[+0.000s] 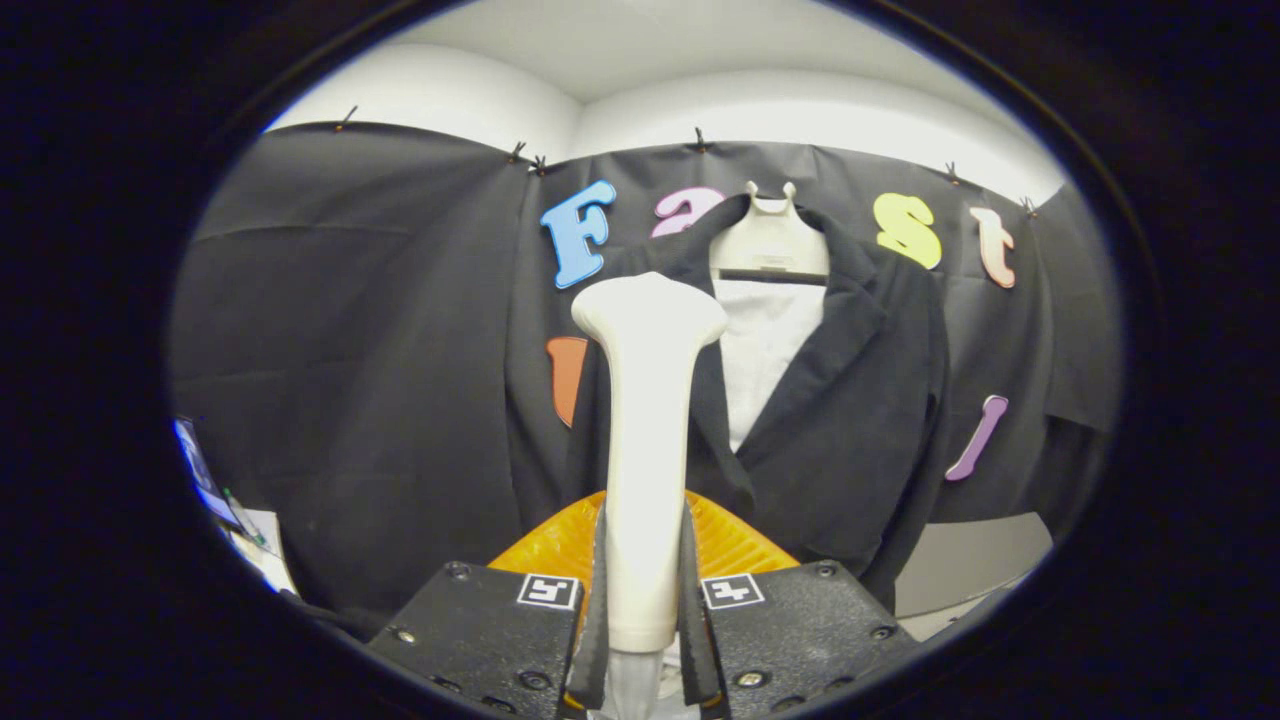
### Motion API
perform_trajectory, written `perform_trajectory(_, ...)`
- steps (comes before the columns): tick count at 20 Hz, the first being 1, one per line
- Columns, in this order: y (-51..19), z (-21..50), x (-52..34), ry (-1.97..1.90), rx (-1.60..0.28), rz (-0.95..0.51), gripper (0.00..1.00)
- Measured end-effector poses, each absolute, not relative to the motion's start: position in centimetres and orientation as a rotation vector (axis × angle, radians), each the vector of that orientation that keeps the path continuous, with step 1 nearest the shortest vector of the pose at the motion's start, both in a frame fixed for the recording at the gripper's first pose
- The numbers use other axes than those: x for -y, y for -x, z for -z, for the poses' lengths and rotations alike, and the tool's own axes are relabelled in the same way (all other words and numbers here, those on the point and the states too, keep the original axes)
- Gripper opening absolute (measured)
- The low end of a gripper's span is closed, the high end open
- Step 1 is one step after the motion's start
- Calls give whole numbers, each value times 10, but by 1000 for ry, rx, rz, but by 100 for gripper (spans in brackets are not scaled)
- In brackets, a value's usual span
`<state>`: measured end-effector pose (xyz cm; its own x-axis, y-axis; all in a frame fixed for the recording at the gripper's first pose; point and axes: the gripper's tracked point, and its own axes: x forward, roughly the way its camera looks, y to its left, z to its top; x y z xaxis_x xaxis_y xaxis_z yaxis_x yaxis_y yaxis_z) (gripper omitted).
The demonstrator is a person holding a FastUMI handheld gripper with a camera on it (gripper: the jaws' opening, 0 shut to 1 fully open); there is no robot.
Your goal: Iron the clothes twice with a garment steamer, once on the left side and once on the right side.
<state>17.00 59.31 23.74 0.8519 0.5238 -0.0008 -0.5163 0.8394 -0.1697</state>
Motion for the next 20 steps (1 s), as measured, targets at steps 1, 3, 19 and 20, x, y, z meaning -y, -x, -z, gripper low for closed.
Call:
perform_trajectory(1,-175,-242,-602,162,52,-558,32)
perform_trajectory(3,-187,-252,-614,169,71,-554,32)
perform_trajectory(19,-223,-209,-631,260,6,-550,32)
perform_trajectory(20,-222,-202,-628,256,-11,-552,32)
